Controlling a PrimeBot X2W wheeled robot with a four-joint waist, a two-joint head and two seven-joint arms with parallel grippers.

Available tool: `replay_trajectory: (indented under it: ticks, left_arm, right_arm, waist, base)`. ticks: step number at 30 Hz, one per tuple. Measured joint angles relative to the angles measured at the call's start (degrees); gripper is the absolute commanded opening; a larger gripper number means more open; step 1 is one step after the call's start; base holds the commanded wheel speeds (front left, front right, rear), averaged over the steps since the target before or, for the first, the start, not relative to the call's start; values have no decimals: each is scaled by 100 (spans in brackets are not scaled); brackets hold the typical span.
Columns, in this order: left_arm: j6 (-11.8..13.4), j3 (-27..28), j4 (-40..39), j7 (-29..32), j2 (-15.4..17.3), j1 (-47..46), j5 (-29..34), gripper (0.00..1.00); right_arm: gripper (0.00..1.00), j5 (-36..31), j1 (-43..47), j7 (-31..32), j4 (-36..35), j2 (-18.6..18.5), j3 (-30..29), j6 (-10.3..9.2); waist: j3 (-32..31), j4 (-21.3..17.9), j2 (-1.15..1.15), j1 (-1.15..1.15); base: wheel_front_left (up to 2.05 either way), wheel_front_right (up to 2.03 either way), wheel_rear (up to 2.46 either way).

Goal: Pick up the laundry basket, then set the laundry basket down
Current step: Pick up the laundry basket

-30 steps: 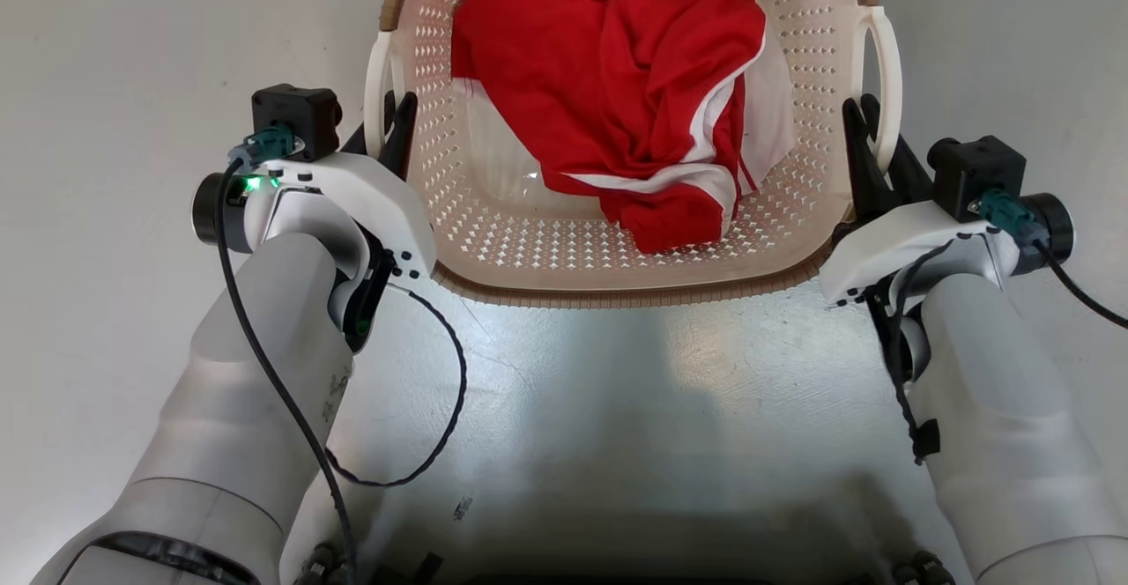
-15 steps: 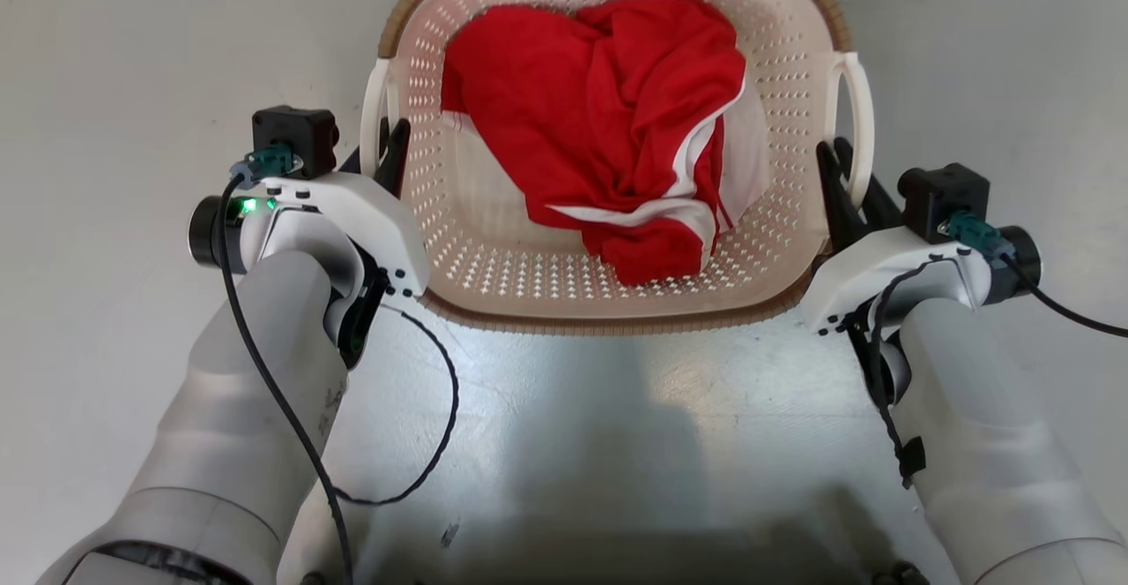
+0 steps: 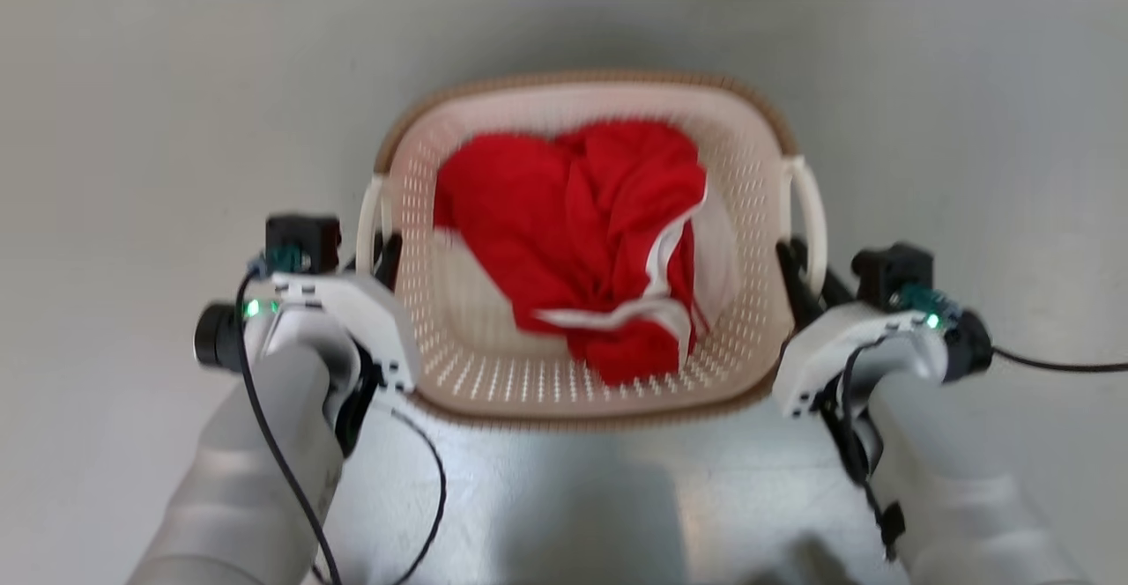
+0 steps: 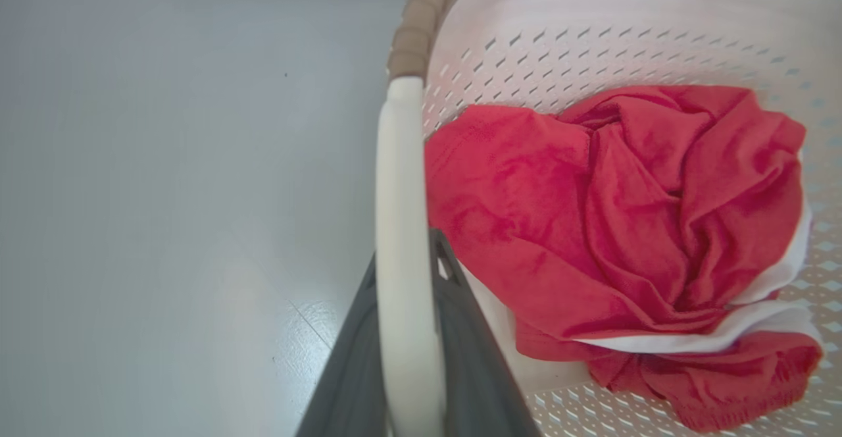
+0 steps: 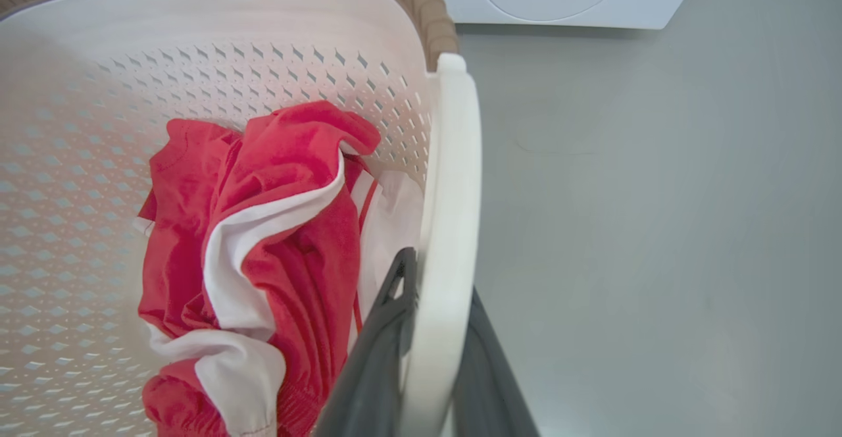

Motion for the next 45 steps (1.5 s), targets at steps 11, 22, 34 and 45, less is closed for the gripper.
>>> replay_trajectory:
  ticks: [11, 22, 34, 45]
  left_arm:
    - [-1, -43, 337, 15, -47, 885, -66, 0]
    - [0, -332, 621, 216, -226, 1790, -297, 0]
    - [0, -537, 744, 388, -263, 2474, -513, 0]
    - [27, -787, 697, 556, -247, 2842, -724, 0]
  right_arm:
    - [0, 995, 678, 442, 201, -13, 922, -7]
    - [0, 1388, 1421, 834, 606, -2, 1418, -5]
    - [0, 1474, 1923, 1337, 541, -9, 1818, -7]
    - [0, 1436, 2306, 1640, 342, -46, 1878, -48]
  waist:
    - [-1181, -181, 0, 0]
    - [-2650, -305, 0, 0]
    - [-3823, -499, 0, 0]
    - [-4340, -686, 0, 0]
  base:
    - [0, 0, 0]
    - [0, 0, 0]
    - [0, 0, 0]
    - [0, 0, 0]
